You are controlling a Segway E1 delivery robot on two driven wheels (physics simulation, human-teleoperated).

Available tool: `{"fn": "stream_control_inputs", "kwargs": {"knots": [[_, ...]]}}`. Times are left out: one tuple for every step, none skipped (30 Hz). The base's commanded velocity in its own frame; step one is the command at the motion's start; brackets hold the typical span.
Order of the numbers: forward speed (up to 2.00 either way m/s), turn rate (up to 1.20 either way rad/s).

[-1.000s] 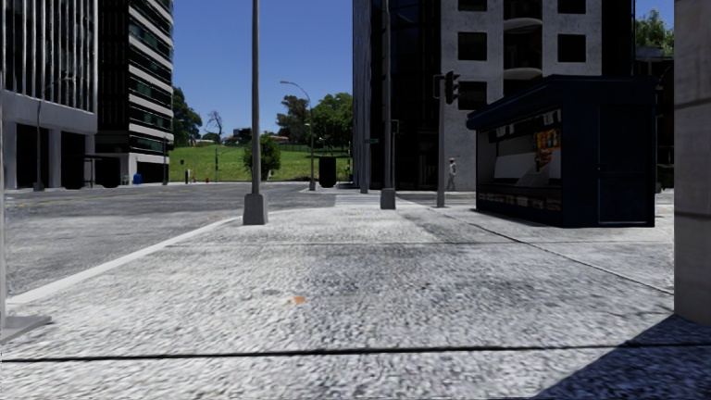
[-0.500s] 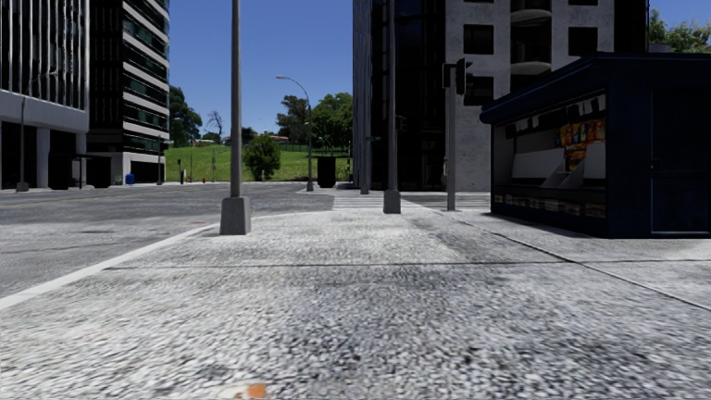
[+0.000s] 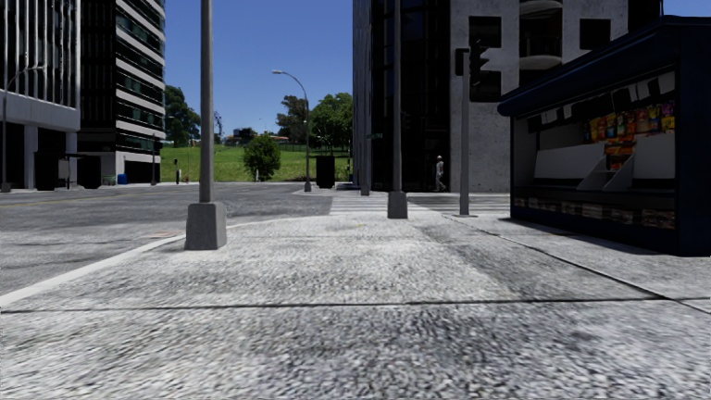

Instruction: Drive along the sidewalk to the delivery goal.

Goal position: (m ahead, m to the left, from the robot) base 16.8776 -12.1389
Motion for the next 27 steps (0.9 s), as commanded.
{"fn": "stream_control_inputs", "kwargs": {"knots": [[2.0,0.0],[2.0,0.0],[2.0,0.0],[2.0,0.0],[2.0,0.0],[2.0,0.0],[2.0,0.0],[2.0,0.0],[2.0,0.0],[2.0,0.0],[2.0,0.0],[2.0,0.0],[2.0,0.0],[2.0,0.0],[2.0,0.0],[2.0,0.0],[2.0,0.0],[2.0,0.0],[2.0,0.0],[2.0,0.0],[2.0,0.0],[2.0,0.0],[2.0,0.0],[2.0,0.0],[2.0,0.0],[2.0,0.0],[2.0,0.0]]}}
